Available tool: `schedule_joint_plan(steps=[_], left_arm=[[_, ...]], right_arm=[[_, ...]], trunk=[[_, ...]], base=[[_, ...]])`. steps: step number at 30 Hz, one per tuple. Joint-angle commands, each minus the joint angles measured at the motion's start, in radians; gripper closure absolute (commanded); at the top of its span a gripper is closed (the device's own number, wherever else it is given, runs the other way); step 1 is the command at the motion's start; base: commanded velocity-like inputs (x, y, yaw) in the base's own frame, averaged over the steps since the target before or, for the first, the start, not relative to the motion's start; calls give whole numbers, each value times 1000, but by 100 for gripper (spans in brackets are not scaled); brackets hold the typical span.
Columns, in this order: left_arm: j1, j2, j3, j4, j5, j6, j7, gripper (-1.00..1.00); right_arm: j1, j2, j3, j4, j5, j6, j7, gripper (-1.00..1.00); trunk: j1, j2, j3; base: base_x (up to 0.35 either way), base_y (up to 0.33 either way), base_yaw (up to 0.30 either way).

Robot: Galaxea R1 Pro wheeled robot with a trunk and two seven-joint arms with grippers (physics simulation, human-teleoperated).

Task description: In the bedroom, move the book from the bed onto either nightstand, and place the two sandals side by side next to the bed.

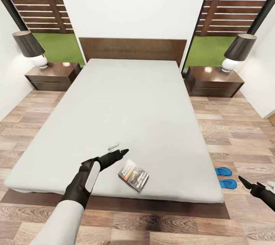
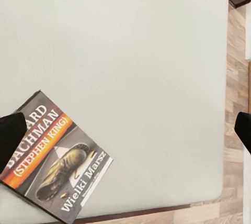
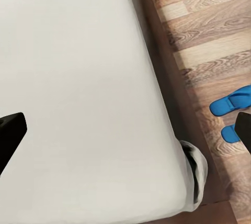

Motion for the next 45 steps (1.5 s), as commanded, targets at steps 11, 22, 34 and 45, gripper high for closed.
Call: schedule_joint_plan(steps=[11,22,34,45], left_arm=[[-1,-1,11,-1,2,1,-3,-100],[-1,-3,8,-1,5,-28,-3,-100],[-1,-3,6,-1,4,-28,-3,-100],[-1,-3,5,-1,4,-28,-3,-100]], right_arm=[[-1,0,2,0,-6,0,6,-100],[-1,0,2,0,-6,0,6,-100],[-1,0,2,0,-6,0,6,-100],[-1,0,3,1,-6,0,6,-100]], trunk=[[0,-2,-1],[0,-2,-8],[0,-2,-26],[0,-2,-43]], base=[[100,0,0],[21,0,0],[0,0,0],[0,0,0]])
